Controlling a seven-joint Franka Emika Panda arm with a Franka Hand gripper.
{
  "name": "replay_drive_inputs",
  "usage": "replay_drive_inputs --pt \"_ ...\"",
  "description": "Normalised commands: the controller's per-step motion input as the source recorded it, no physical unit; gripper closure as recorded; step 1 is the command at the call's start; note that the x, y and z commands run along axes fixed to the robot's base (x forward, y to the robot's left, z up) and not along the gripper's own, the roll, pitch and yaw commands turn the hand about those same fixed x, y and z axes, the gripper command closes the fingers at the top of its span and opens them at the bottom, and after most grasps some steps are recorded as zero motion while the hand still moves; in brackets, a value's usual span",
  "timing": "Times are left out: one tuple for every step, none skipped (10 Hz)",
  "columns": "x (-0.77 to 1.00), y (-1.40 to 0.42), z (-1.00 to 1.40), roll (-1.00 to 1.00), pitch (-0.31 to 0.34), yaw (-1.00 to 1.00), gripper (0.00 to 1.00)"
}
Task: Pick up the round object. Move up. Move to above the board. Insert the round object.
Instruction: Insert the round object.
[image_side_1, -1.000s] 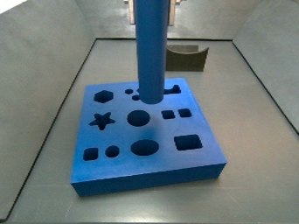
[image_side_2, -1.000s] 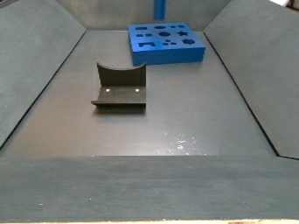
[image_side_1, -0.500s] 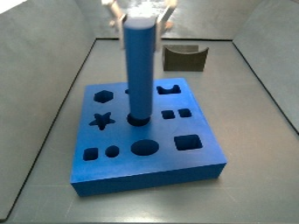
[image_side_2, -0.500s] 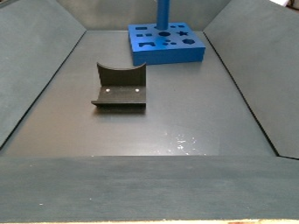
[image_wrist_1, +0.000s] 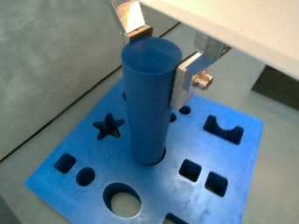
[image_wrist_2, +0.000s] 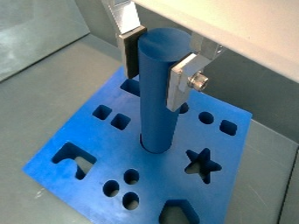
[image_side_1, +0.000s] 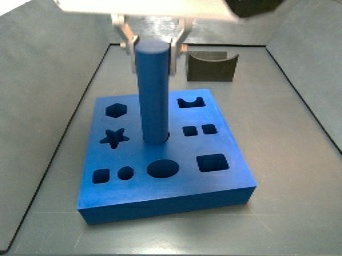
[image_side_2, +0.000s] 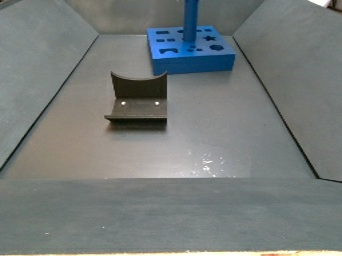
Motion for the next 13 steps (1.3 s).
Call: replay_drive_inputs --pt "0.03 0.0 0.0 -0.06 -0.009 -0.11 1.0" --pt "0.01 0.0 0.12 0.0 0.0 -0.02 1.0" --pt "-0.1 0.0 0.0 -0.06 -0.211 0.0 1.0" --pt "-0.26 0.22 0.06 -0.55 -0.62 0.0 1.0" --pt "-0.14 0.25 0.18 -0.55 -0.5 0.0 1.0" --pt "0.0 0.0 0.0 0.01 0.0 0.0 1.0" --pt "-0.05 -0.14 -0.39 0.35 -0.309 0.0 1.0" --pt "-0.08 -0.23 -0.33 0.88 -0.409 0.0 1.0" --pt "0.0 -0.19 -0.04 0.56 -0.114 0.0 1.0" --pt "0.0 0.0 -0.06 0.0 0.0 0.0 1.0" --pt "0.0 0.0 -1.0 0.0 0.0 0.0 1.0" --pt "0.0 0.0 -1.0 0.0 0.0 0.0 1.0" --pt "-0.01 0.0 -1.0 0.0 0.0 0.0 1.0"
